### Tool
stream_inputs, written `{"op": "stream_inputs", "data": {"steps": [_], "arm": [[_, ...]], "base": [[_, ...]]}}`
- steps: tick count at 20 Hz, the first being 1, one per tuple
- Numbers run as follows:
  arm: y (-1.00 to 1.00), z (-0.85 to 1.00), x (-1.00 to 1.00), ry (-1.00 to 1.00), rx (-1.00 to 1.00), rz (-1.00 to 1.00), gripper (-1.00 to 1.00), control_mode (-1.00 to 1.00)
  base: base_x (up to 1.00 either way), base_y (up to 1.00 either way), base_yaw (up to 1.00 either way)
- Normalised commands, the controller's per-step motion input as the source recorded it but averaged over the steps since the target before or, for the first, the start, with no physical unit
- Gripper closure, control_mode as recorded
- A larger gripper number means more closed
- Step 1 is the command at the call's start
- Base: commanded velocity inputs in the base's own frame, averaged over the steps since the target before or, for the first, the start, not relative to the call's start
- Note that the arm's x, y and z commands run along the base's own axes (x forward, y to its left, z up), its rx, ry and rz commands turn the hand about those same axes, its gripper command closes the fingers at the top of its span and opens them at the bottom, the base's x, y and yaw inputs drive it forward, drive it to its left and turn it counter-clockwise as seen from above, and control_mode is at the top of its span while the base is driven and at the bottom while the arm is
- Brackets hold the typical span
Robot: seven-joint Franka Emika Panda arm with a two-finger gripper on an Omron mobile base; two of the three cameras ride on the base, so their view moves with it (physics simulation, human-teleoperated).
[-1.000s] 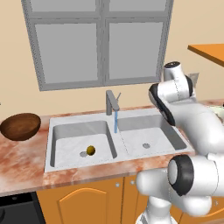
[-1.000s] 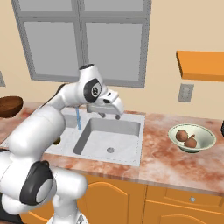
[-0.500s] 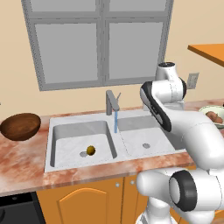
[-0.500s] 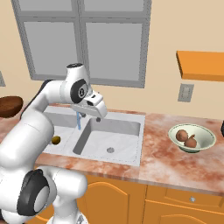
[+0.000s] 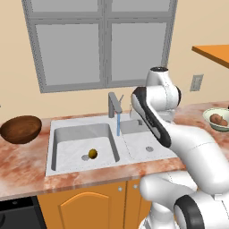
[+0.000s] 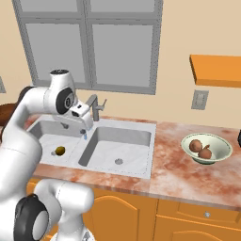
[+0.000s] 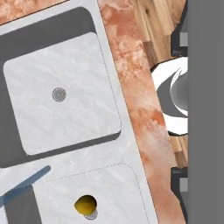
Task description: Pick the onions from the sink and place them in one bowl. Place the lemon in the other bowl. Then turn off the sink faucet.
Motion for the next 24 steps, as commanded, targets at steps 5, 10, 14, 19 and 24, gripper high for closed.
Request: {"op": "stream_inputs", "data": {"steps": [5,10,14,19,24], "arm": [[0.81,-0.02,-0.26,0.0,0.04,0.14,-1.0,-1.0],[0.76,-0.03,-0.14,0.0,0.04,0.17,-1.0,-1.0],[0.74,0.0,-0.12,0.0,0.01,0.17,-1.0,-1.0],[0.74,-0.05,-0.07,0.0,0.0,0.16,-1.0,-1.0],[0.67,-0.16,-0.02,0.0,0.0,0.17,-1.0,-1.0]], "base": [[0.0,0.0,0.0],[0.0,0.0,0.0],[0.0,0.0,0.0],[0.0,0.0,0.0],[0.0,0.0,0.0]]}}
